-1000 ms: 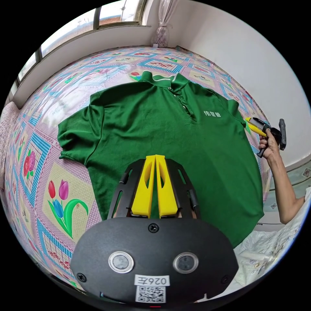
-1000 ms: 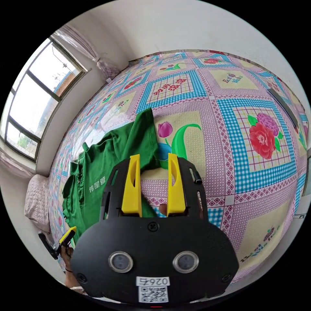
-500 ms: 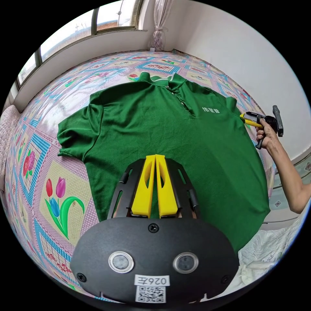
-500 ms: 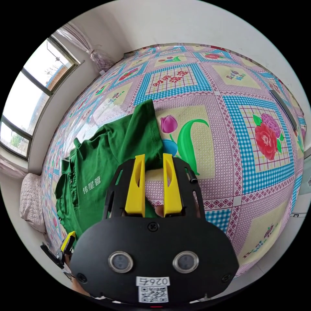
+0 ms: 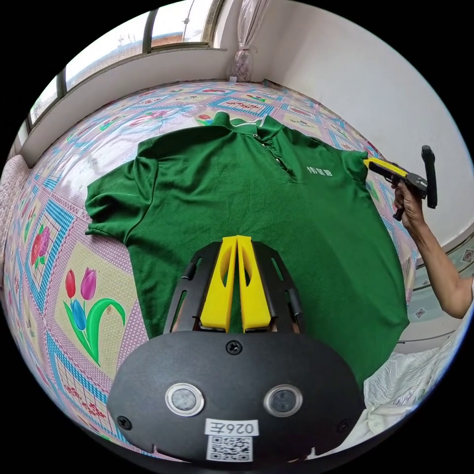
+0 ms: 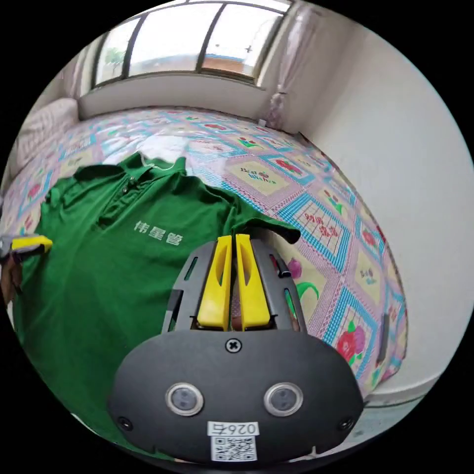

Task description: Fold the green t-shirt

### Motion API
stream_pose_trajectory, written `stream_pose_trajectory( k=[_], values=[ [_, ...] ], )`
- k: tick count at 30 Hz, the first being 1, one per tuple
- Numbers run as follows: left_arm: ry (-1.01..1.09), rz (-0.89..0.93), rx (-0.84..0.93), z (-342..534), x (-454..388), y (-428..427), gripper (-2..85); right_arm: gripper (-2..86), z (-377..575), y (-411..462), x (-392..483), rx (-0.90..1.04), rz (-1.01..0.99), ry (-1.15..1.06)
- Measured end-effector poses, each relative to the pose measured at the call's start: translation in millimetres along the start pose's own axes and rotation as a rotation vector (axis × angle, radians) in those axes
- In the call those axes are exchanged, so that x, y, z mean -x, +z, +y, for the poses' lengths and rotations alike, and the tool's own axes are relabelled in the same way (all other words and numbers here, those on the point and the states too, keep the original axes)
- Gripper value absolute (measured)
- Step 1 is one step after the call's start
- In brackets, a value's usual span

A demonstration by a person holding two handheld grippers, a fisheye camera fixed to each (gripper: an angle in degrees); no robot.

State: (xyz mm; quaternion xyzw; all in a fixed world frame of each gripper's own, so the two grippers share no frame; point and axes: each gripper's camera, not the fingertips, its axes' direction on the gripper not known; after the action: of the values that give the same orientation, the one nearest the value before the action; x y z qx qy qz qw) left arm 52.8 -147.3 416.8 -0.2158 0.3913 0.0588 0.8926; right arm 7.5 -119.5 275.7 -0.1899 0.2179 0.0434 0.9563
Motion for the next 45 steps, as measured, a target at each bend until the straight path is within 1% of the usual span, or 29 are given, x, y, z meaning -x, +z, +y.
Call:
stream_pose_trajectory(
  k=[1, 2, 4, 5, 6, 7, 9, 12, 16, 18, 21, 22, 24, 26, 28, 29, 31, 34, 36, 38, 41, 44, 45],
  values=[
    [0.005, -0.01, 0.0, 0.8, -0.9, -0.3, -1.0, -1.5, -1.5, -5.1, 37.3, -0.015, 0.07, -0.172],
    [0.007, -0.014, 0.0, 1.2, -1.2, -0.4, -1.0, -1.5, -0.9, -6.3, 55.4, -0.02, 0.102, -0.254],
    [0.011, -0.024, -0.001, 2.8, -1.1, -1.0, -1.0, -1.4, 11.4, -0.4, 123.1, -0.02, 0.259, -0.578],
    [0.011, -0.024, -0.001, 3.2, -0.8, -1.1, -1.0, -1.4, 17.4, 3.4, 138.6, -0.023, 0.311, -0.662],
    [0.01, -0.023, -0.001, 4.0, 0.2, -1.4, -1.0, -1.4, 30.4, 11.5, 164.1, -0.042, 0.432, -0.792],
    [0.01, -0.021, -0.001, 4.7, 1.3, -1.6, -1.0, -1.3, 44.1, 15.4, 182.1, -0.115, 0.54, -0.878],
    [0.01, -0.021, -0.001, 5.8, 2.8, -2.0, -1.0, -1.2, 57.7, 19.0, 197.1, -0.186, 0.636, -0.957],
    [0.01, -0.022, -0.001, 7.5, 5.4, -2.7, -1.0, -0.9, 60.7, 16.9, 199.5, -0.18, 0.655, -0.992],
    [0.001, -0.004, -0.001, 9.7, 12.7, -3.7, -1.0, 2.4, 62.5, 10.8, 191.9, -0.21, 0.644, -1.032],
    [-0.004, 0.006, 0.0, 10.6, 16.3, -4.2, -1.0, 4.0, 58.4, 10.0, 187.0, -0.177, 0.56, -1.049],
    [-0.007, 0.013, 0.0, 12.2, 21.1, -5.1, -1.0, 6.6, 40.9, 7.1, 168.2, -0.09, 0.378, -0.988],
    [-0.006, 0.011, 0.0, 12.9, 22.4, -5.5, -1.0, 7.2, 34.5, 1.8, 156.9, -0.092, 0.311, -0.948],
    [-0.004, 0.007, -0.001, 13.8, 24.3, -6.2, -1.0, 5.2, 26.2, -12.0, 135.5, -0.136, 0.229, -0.848],
    [-0.005, 0.008, -0.001, 14.8, 27.0, -6.9, -1.0, 0.8, 16.4, -26.4, 104.6, -0.166, 0.139, -0.665],
    [-0.009, 0.017, -0.001, 16.1, 32.0, -7.8, -1.0, -0.6, 1.5, -32.6, 37.5, -0.14, -0.028, -0.249],
    [-0.011, 0.02, -0.001, 16.4, 33.4, -8.0, -1.0, -0.8, -0.8, -28.8, 18.5, -0.116, -0.077, -0.146],
    [-0.016, 0.032, -0.001, 17.7, 38.8, -8.9, -1.0, -1.1, -5.2, 9.0, -52.0, 0.019, -0.275, 0.185],
    [-0.016, 0.033, -0.001, 19.3, 43.8, -10.4, -1.0, -1.3, -6.8, 64.0, -109.3, 0.12, -0.408, 0.405],
    [-0.013, 0.025, -0.001, 20.3, 45.7, -11.3, -1.0, -1.3, -11.4, 91.2, -130.6, 0.164, -0.444, 0.471],
    [-0.011, 0.022, -0.001, 21.4, 48.3, -12.3, -1.0, -1.4, -19.6, 114.0, -143.5, 0.214, -0.431, 0.494],
    [-0.014, 0.028, -0.001, 23.2, 54.5, -14.0, -1.0, -1.4, -37.5, 142.1, -150.6, 0.278, -0.401, 0.442],
    [-0.017, 0.033, -0.001, 25.2, 60.9, -15.8, -1.0, -1.3, -56.7, 147.0, -153.8, 0.265, -0.414, 0.376],
    [-0.017, 0.033, -0.001, 26.0, 63.2, -16.6, -1.0, -1.3, -64.7, 141.2, -154.8, 0.231, -0.416, 0.345]
  ],
)
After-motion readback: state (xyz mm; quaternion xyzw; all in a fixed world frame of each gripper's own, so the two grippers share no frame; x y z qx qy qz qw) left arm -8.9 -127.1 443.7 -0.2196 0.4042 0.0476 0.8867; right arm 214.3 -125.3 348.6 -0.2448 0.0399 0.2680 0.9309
